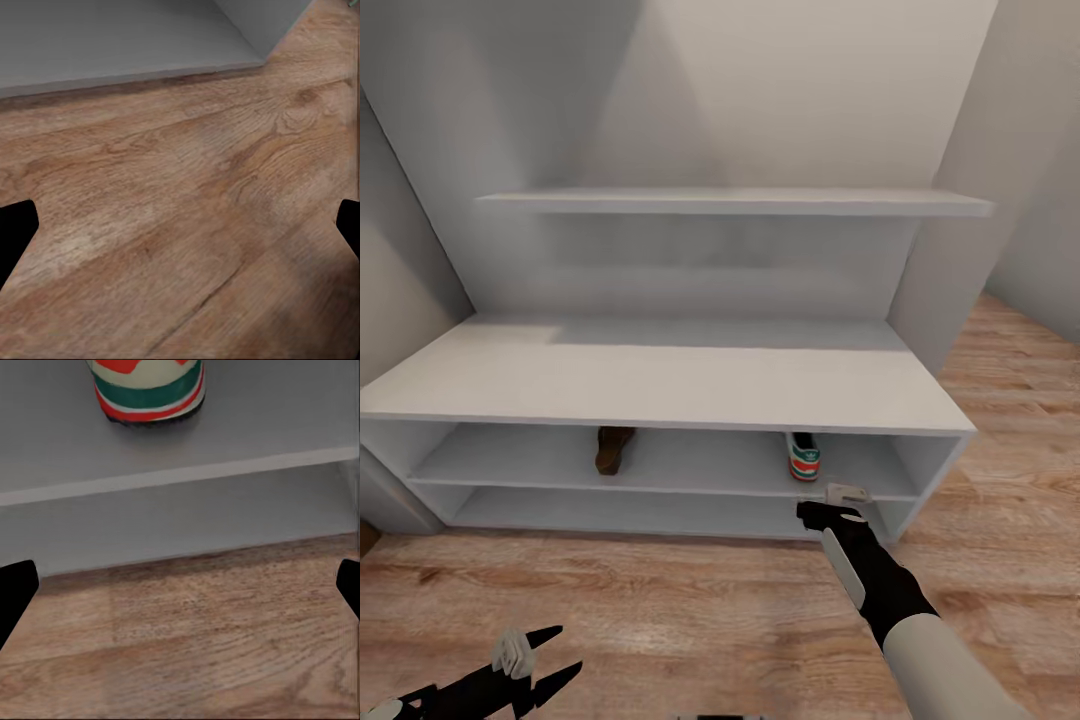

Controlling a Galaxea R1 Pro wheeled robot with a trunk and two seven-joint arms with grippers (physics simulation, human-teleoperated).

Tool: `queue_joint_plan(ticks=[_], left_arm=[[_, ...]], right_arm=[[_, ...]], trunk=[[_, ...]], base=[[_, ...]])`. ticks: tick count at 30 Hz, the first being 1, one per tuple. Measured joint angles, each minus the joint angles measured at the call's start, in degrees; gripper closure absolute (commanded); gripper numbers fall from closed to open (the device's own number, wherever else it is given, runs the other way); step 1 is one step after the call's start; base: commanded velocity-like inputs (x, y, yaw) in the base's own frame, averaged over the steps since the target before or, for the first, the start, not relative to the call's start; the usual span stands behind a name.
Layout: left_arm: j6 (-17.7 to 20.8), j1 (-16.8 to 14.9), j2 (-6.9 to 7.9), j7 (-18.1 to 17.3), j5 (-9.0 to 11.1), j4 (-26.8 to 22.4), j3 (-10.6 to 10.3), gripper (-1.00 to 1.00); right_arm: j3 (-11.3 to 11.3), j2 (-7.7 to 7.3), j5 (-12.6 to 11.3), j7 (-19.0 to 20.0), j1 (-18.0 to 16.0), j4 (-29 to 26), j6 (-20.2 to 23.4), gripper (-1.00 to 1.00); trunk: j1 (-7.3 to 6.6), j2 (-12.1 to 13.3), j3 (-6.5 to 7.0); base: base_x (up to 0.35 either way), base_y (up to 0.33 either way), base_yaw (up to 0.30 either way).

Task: Pick up the two gym shoes and the two sandals from the corridor floor and place them onto the hallstand (shoe rack) in the corridor, making sure they are on the rack and not on the floor. Arrange them so the two gym shoes are next to each other and the two sandals are next to each other.

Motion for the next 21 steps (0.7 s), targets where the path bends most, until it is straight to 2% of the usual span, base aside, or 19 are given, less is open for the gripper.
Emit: queue_joint_plan(ticks=[11,16,19,20,21], left_arm=[[0.0,0.0,0.09,0.0,0.3,0.0,0.1,-1.00],[0.0,0.0,0.09,0.0,0.3,0.0,0.1,-1.00],[0.0,0.0,0.09,0.3,0.3,0.0,0.2,-1.00],[0.0,0.0,0.06,0.6,0.3,0.0,0.2,-1.00],[0.0,0.0,0.05,0.8,0.3,0.0,0.2,-1.00]], right_arm=[[0.5,0.21,0.2,0.3,0.1,0.7,-0.1,-1.00],[1.2,0.38,0.1,0.6,0.3,4.5,-0.9,-1.00],[2.9,0.38,0.1,1.9,0.4,9.2,-4.4,-1.00],[4.4,0.20,0.1,4.5,0.9,12.4,-8.1,-1.00],[4.8,0.13,0.2,5.8,1.1,13.6,-9.6,-1.00]], trunk=[[0.00,0.0,0.00],[-0.02,0.0,0.00],[-0.03,0.0,0.00],[-0.03,0.0,-0.01],[-0.03,0.0,0.00]], base=[[-0.336,0.000,0.000],[-0.214,0.000,0.000],[-0.058,0.000,0.000],[-0.023,0.000,0.000],[-0.018,0.000,0.000]])
